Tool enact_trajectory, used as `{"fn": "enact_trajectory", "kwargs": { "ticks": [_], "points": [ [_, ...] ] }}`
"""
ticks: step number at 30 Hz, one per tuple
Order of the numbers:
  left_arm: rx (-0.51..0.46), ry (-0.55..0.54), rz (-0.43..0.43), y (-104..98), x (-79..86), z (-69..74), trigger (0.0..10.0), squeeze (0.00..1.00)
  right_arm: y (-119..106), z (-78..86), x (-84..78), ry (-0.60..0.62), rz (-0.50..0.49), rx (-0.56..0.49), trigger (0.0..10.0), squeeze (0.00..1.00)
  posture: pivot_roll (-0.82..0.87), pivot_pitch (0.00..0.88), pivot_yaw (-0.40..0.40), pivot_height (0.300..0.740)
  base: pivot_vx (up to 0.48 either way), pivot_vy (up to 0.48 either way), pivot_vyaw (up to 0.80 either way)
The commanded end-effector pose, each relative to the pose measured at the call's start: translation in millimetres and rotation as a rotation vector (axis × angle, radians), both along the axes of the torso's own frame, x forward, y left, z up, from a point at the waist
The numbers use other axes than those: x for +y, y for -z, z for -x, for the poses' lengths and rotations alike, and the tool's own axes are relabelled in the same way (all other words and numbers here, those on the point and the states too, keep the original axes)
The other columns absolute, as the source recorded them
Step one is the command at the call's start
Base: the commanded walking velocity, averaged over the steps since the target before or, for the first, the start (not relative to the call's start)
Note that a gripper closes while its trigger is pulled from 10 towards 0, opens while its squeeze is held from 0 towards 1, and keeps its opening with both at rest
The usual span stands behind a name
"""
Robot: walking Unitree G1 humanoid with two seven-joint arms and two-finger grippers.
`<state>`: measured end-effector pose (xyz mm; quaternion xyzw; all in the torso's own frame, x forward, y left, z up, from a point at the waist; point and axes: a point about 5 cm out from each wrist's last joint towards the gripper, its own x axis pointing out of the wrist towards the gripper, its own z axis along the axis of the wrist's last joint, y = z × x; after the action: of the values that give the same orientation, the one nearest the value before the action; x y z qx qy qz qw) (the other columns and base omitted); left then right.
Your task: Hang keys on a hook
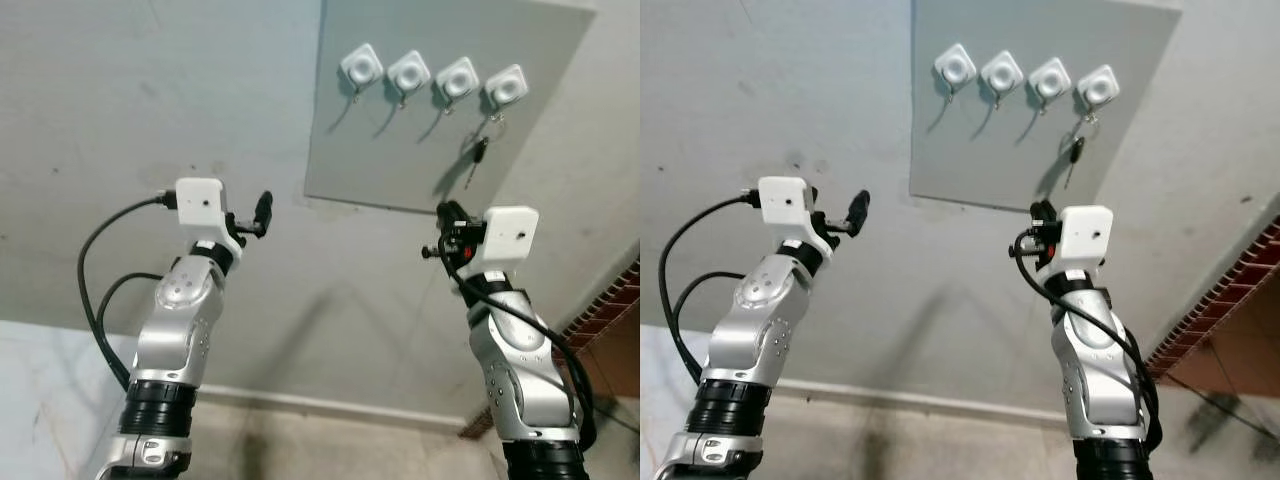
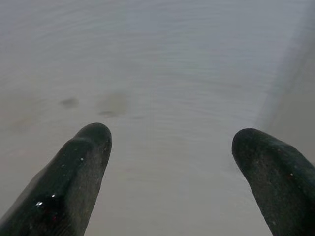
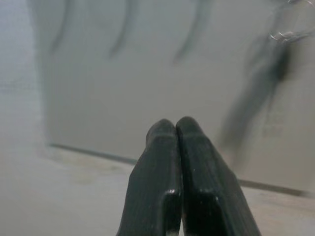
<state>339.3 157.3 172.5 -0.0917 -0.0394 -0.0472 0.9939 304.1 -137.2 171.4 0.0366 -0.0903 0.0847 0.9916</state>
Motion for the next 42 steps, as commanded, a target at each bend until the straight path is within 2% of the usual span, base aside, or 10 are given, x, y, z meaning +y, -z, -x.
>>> {"fn": "enact_trajectory", "kwargs": {
  "ticks": [1,3,10,12,14,19,22,27,33,42],
  "points": [
    [-0.008,0.015,0.075,-4.9,-6.2,-1.5,10.0,0.0,-5.3,-0.7,-10.4,0.036,0.011,-0.015,10.0,0.0,-0.06,0.0,-0.06,0.74,0.0,0.0,0.0],
    [-0.006,-0.001,-0.012,-4.9,-6.3,-2.0,10.0,0.0,-5.0,-1.0,-10.2,0.032,0.013,-0.014,10.0,0.0,-0.06,0.0,-0.062,0.74,0.0,0.0,0.0],
    [-0.051,0.025,0.014,-10.6,-10.1,0.8,10.0,0.0,-3.8,-0.7,-8.8,0.013,0.019,-0.008,10.0,0.0,-0.06,0.0,-0.064,0.74,0.0,0.0,0.0],
    [-0.076,0.073,0.045,-15.9,-15.6,2.7,10.0,0.0,-3.8,-0.5,-6.1,-0.025,0.024,-0.003,10.0,0.0,-0.06,0.0,-0.064,0.74,0.0,0.0,0.0],
    [-0.086,0.087,0.022,-17.0,-17.8,2.9,10.0,0.0,-4.0,-0.7,-5.9,-0.029,0.032,-0.003,10.0,0.0,-0.06,0.0,-0.065,0.74,0.0,0.0,0.0],
    [-0.126,0.191,-0.044,-26.7,-37.2,7.2,10.0,0.0,-8.3,-2.9,-5.3,-0.069,0.028,-0.015,10.0,0.0,-0.06,0.0,-0.068,0.74,0.0,0.0,0.0],
    [-0.168,0.269,-0.131,-33.8,-52.7,10.6,10.0,0.0,-15.2,-5.2,-2.6,-0.105,0.017,-0.043,10.0,0.0,-0.06,0.0,-0.068,0.74,0.0,0.0,0.0],
    [-0.194,0.347,-0.195,-37.2,-66.8,13.8,10.0,0.0,-24.6,-8.9,2.5,-0.141,0.012,-0.082,10.0,0.0,-0.06,0.0,-0.069,0.74,0.0,0.0,0.0],
    [-0.221,0.398,-0.232,-44.7,-76.7,16.5,10.0,0.0,-42.5,-13.9,13.0,-0.221,-0.04,-0.15,10.0,0.0,-0.06,0.0,-0.069,0.74,0.0,0.0,0.0],
    [-0.244,0.416,-0.247,-51.8,-78.4,18.3,10.0,0.0,-64.8,-20.4,24.0,-0.294,-0.136,-0.22,10.0,0.0,-0.05,0.0,-0.078,0.74,0.0,0.0,0.0]
  ]
}}
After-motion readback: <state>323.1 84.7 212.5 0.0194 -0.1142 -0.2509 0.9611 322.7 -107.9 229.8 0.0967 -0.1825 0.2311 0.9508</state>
